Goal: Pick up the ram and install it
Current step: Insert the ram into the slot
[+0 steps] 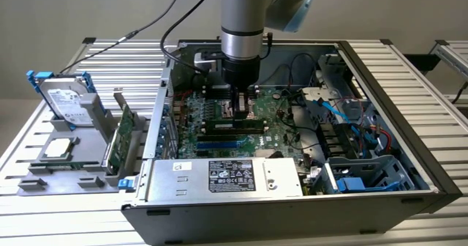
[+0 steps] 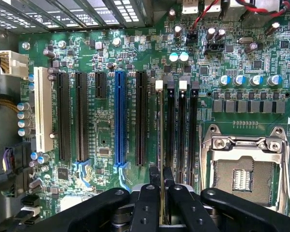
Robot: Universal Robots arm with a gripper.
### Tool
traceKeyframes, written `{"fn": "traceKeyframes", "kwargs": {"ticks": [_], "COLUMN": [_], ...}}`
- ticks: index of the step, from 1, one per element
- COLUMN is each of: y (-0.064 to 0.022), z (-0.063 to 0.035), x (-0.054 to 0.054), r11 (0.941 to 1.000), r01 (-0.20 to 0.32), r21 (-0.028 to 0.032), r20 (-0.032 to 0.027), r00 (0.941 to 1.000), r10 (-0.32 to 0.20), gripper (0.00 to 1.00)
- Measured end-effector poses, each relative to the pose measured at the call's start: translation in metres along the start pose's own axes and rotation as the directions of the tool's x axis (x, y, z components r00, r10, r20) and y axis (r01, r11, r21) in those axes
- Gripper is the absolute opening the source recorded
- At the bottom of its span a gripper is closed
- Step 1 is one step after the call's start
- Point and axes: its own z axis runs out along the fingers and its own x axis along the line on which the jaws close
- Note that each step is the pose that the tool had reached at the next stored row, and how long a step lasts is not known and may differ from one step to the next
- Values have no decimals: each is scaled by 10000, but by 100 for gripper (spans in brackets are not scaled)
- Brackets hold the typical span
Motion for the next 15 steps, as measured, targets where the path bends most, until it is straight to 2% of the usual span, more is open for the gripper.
{"fn": "traceKeyframes", "kwargs": {"ticks": [7,15], "y": [0,0], "z": [-1,1], "x": [-8,-12], "r11": [10000,10000], "r01": [1,2], "r21": [0,-1], "r20": [-40,-174], "r00": [10000,9998], "r10": [-1,-2], "gripper": [14,14]}}
